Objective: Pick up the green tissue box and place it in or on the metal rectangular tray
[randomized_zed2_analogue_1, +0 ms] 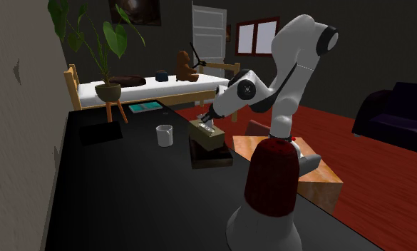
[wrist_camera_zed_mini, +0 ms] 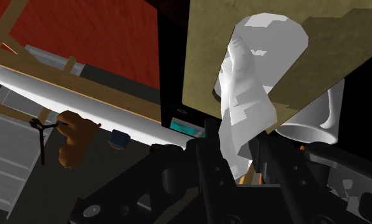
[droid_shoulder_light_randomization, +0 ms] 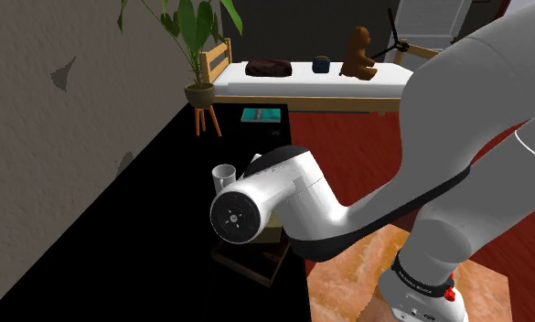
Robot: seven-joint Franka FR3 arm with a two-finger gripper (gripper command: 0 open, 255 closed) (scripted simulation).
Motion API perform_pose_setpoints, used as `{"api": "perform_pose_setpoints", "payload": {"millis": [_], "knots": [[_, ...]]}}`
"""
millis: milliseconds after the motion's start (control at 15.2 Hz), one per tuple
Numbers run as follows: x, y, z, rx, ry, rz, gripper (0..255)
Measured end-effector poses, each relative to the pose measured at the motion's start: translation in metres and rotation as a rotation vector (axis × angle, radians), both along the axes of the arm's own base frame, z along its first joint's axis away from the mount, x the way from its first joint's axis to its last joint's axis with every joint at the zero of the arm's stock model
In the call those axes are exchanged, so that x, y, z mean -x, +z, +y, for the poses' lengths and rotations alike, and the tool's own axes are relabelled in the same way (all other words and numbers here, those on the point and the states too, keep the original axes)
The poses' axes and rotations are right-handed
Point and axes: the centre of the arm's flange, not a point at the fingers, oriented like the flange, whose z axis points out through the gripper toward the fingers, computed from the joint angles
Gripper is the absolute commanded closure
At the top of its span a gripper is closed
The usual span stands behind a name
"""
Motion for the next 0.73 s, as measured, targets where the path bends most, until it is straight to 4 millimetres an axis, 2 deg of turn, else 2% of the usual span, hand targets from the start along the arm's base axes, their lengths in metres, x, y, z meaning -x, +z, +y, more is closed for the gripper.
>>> {"api": "perform_pose_setpoints", "payload": {"millis": [132,528,594,726], "knots": [[0.0008,-0.0063,0.0001,0.0,-0.001,-0.003,255],[0.0006,-0.0082,0.0001,0.0,-0.001,-0.005,255],[0.0006,-0.0082,0.0004,0.0,-0.001,-0.005,0],[0.0014,-0.0093,0.001,0.0,0.0,-0.002,0]]}}
